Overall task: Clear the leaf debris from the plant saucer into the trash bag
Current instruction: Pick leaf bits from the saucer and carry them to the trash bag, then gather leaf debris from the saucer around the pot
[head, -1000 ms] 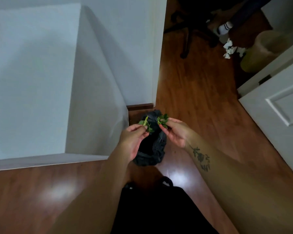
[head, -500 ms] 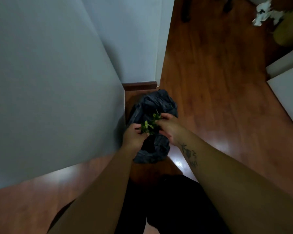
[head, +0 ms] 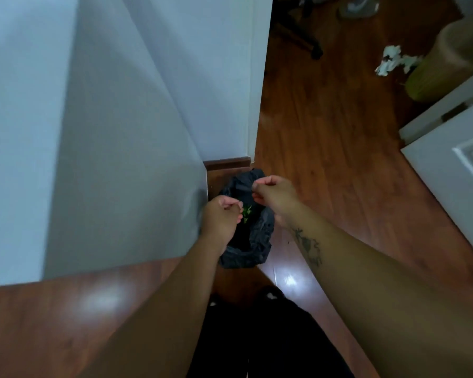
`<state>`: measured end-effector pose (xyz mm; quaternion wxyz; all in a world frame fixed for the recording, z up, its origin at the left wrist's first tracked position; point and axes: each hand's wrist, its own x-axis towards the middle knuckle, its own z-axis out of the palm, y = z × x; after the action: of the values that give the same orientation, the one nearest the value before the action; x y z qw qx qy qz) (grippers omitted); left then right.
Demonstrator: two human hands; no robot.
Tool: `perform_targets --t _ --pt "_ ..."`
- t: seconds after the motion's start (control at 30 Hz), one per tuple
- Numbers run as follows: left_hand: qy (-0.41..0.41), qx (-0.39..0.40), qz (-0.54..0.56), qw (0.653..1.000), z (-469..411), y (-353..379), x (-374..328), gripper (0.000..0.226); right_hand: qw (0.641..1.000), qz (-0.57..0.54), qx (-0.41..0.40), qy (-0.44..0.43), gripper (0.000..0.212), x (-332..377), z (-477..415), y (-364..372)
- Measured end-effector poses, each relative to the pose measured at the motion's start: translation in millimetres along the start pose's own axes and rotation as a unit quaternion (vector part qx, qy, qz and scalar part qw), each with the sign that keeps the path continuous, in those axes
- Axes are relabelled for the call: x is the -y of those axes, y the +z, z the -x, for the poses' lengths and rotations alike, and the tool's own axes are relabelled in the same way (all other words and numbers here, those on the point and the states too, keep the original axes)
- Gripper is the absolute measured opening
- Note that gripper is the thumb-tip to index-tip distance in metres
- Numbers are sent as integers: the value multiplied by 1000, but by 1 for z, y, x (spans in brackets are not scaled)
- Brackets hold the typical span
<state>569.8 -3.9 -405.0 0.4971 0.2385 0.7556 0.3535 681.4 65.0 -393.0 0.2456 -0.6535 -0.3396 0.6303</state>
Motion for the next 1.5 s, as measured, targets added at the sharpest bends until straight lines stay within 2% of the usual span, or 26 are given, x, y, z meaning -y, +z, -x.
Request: perform_targets --t 0.2,0.3,0.43,0.6,0.93,1.07,1.13,1.2,1.3,1.4,1.47,1.5 --pt "75 -7 40 996 76 -43 -136 18 996 -29 5 -79 7 137 93 -4" --pt "119 -32 65 990 114 -77 -198 14 992 -29 29 -116 10 204 144 0" --pt "158 -40 75 984 141 -108 -238 12 988 -46 51 -138 7 249 166 14" --pt "202 -75 75 974 161 -187 -255 12 976 -52 115 -180 5 281 192 66" --pt "198 -167 95 961 143 -361 -227 16 959 23 184 -214 3 289 231 210" --pt "211 -218 19 953 116 -441 -213 7 953 71 167 -242 5 290 238 280" --pt "221 -230 -38 947 92 -483 -207 12 945 106 148 -271 9 288 235 316" --pt "231 -203 -111 945 67 -518 -206 28 930 152 110 -316 10 289 228 349" --pt "288 -159 -281 902 39 -556 -210 56 881 264 36 -390 15 294 222 386" --pt "258 -84 -450 851 14 -582 -208 82 794 419 32 -438 15 300 225 418" --pt "207 -29 -526 824 2 -591 -210 97 734 533 44 -418 19 300 222 434" --pt "194 -10 -552 811 0 -590 -211 101 709 582 39 -397 32 298 218 437"
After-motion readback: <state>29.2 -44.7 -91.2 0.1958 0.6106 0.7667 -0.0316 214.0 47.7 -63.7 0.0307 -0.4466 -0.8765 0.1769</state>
